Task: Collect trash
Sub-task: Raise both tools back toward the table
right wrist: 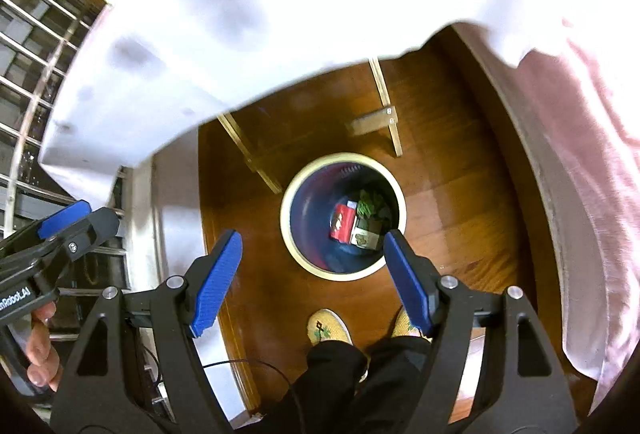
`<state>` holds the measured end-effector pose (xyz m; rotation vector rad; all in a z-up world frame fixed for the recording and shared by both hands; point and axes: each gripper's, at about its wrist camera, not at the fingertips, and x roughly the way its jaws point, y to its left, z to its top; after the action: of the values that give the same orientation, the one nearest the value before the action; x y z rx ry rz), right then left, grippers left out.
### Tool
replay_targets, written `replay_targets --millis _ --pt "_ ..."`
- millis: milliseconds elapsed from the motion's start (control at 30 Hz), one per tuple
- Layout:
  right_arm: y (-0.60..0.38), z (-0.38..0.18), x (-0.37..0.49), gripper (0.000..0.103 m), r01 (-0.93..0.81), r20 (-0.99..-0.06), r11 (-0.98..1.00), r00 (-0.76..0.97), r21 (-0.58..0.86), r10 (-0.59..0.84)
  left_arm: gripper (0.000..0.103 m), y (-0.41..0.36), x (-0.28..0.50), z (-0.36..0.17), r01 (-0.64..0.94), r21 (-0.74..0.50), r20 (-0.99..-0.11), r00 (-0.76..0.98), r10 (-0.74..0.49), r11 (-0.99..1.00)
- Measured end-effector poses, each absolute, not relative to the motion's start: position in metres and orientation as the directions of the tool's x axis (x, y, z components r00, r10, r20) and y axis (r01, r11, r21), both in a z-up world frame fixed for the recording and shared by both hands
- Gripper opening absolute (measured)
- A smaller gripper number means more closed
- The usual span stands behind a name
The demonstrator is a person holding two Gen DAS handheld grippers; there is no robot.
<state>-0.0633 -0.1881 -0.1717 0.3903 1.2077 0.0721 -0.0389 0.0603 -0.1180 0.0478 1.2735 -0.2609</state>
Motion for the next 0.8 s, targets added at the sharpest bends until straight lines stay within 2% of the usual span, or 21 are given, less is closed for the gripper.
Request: replay_targets --millis 233,533,800 --pt "-0.177 -0.080 -0.071 0.071 0.126 -0.852 0.936 0.466 0.330 0.238 0.076 0.072 -0.042 -0.042 0.267 -0.127 -0.925 0.316 -0.211 0.955" --pt "-0.180 0.022 -0.061 0.071 0.090 -0.779 0.947 0.594 0.309 0.198 0.075 0.068 -0.024 0.057 0.334 -0.140 -0.844 0.452 -0.289 0.932" --pt "-0.185 0.075 -0.032 0.071 0.088 -0.742 0.965 0.657 0.248 0.131 0.075 0.054 0.001 0.108 0.373 -0.165 -0.792 0.501 -0.348 0.913"
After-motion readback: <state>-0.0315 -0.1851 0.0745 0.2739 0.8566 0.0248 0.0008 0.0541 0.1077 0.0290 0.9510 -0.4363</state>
